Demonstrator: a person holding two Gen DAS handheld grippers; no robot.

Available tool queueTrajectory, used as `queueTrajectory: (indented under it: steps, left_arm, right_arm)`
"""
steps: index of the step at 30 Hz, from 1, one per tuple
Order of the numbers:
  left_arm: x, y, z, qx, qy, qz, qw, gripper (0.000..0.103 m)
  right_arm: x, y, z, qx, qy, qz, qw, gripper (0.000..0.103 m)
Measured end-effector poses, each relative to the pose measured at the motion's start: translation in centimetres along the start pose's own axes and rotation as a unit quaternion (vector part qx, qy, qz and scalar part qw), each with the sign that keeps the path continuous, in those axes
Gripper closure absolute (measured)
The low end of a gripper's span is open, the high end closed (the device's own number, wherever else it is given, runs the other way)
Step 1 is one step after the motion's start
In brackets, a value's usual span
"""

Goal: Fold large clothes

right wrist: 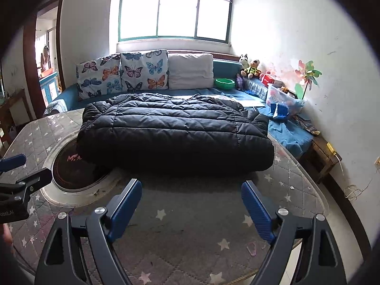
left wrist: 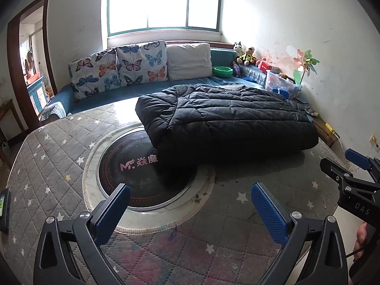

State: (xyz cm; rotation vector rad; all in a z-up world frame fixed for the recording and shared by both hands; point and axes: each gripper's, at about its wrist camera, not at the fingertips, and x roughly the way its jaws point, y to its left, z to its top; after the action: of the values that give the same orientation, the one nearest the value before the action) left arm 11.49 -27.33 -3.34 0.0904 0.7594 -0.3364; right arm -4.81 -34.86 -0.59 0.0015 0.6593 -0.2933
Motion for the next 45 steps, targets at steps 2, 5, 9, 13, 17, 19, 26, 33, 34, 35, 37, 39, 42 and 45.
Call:
queueTrajectory:
  steps: [2,5,9,13,17,19,26,33,34,35,37,39,42,45]
  left_arm:
    - [0.04,-0.12,0.04,0.002,0.0,-0.001,1.0,0.0]
    - [0.11,-0.31,0.02,0.004,0.001,-0.003,1.0,0.0]
    - [0.19,-0.33,0.01,0.004,0.0,-0.001,1.0,0.0]
    - [0.18,-0.39,0.06,0.006,-0.001,-0.001,1.0,0.0]
    - [0.05,-0.47,-0.05,0.009,-0.004,0.0,1.0,0.0]
    - [0.1,-0.54,-0.05,0.01,-0.004,-0.001,0.9999,0.0]
    - [0.14,-0.76,-0.43,0.013,-0.003,-0.001,0.9999,0.0]
    - [0.17,-0.66,-0.5,0.013,-0.002,0.0,0.9999,0.0]
    - [0.2,-0.63,-0.5,0.013,-0.002,0.0,0.9999,0.0]
    - [0.18,-0.64,-0.5,0.013,-0.002,0.0,0.9999,0.0]
    - [0.21,-0.63,-0.52,0.013,-0.002,-0.001,0.9999,0.0]
    - [0.26,-0.62,-0.55,0.014,-0.001,0.0,0.9999,0.0]
    - [0.29,-0.65,-0.62,0.013,-0.001,0.0,0.9999,0.0]
    - [0.39,-0.59,-0.73,0.013,0.0,0.001,0.9999,0.0]
  right_arm:
    - [0.07,-0.02,0.03,0.0,0.0,0.0,1.0,0.009]
    - [0.17,-0.08,0.11,0.0,0.003,0.001,1.0,0.009]
    - [0.32,-0.13,0.14,0.0,0.003,0.003,1.0,0.009]
    - [0.4,-0.03,0.07,-0.001,0.004,0.004,1.0,0.009]
    - [0.35,0.07,0.05,0.0,0.004,0.007,1.0,0.009]
    - [0.34,0.14,0.06,-0.001,0.004,0.006,1.0,0.009]
    - [0.3,0.21,0.02,0.0,0.005,0.007,1.0,0.009]
    - [0.31,0.3,0.16,-0.001,0.004,0.008,1.0,0.009]
    - [0.31,0.33,0.16,-0.001,0.005,0.008,1.0,0.009]
    - [0.32,0.27,0.14,-0.001,0.004,0.009,1.0,0.009]
    - [0.34,0.35,0.15,-0.001,0.005,0.008,1.0,0.009]
    - [0.33,0.32,0.2,-0.002,0.005,0.009,1.0,0.009]
    - [0.33,0.32,0.25,-0.001,0.004,0.01,1.0,0.009]
    - [0.37,0.32,0.3,-0.002,0.004,0.01,1.0,0.009]
